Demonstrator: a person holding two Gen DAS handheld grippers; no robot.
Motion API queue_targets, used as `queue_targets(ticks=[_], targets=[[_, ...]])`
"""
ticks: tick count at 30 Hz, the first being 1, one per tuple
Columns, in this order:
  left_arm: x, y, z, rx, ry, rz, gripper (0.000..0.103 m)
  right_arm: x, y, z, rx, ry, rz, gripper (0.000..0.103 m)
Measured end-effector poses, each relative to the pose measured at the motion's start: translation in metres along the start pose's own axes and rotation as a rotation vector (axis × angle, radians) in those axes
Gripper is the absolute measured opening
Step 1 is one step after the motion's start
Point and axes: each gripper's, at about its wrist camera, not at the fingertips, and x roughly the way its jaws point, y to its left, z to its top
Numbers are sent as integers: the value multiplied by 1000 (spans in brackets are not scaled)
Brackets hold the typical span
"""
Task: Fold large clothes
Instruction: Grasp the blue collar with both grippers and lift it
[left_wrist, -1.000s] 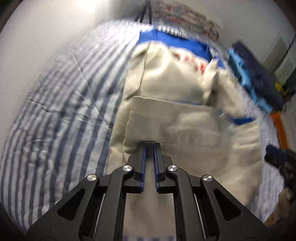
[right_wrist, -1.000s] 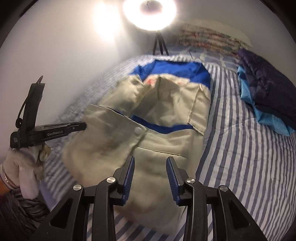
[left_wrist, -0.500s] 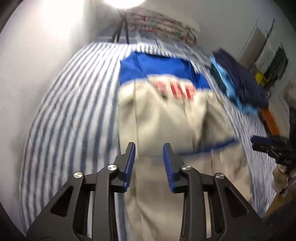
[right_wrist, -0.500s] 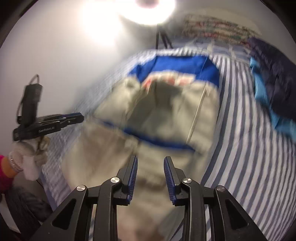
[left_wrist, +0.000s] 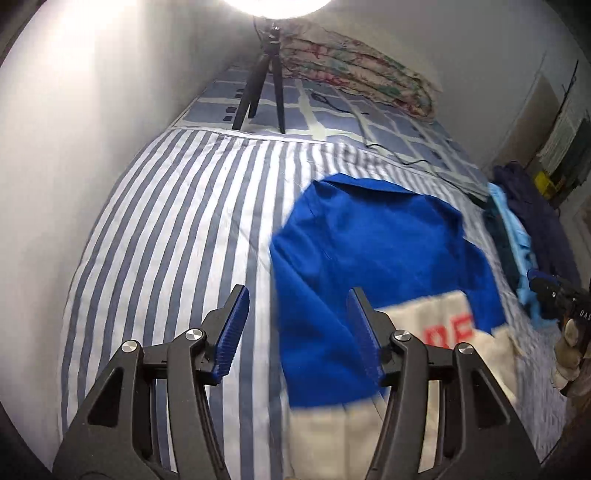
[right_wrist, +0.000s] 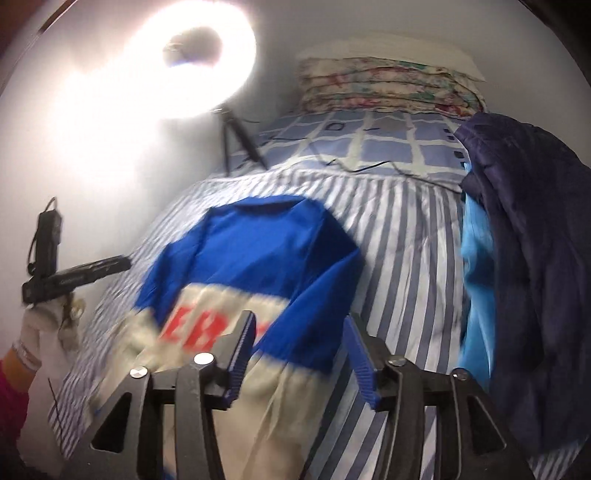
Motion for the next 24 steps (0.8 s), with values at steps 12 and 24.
queue_targets(ticks=[12,24], targets=[[93,-11,32,6,60,27,57,104,-7,44,-22,33,-77,55],[88,-48,30,128,-1,100,2,110,-4,46,8,46,-106,2]])
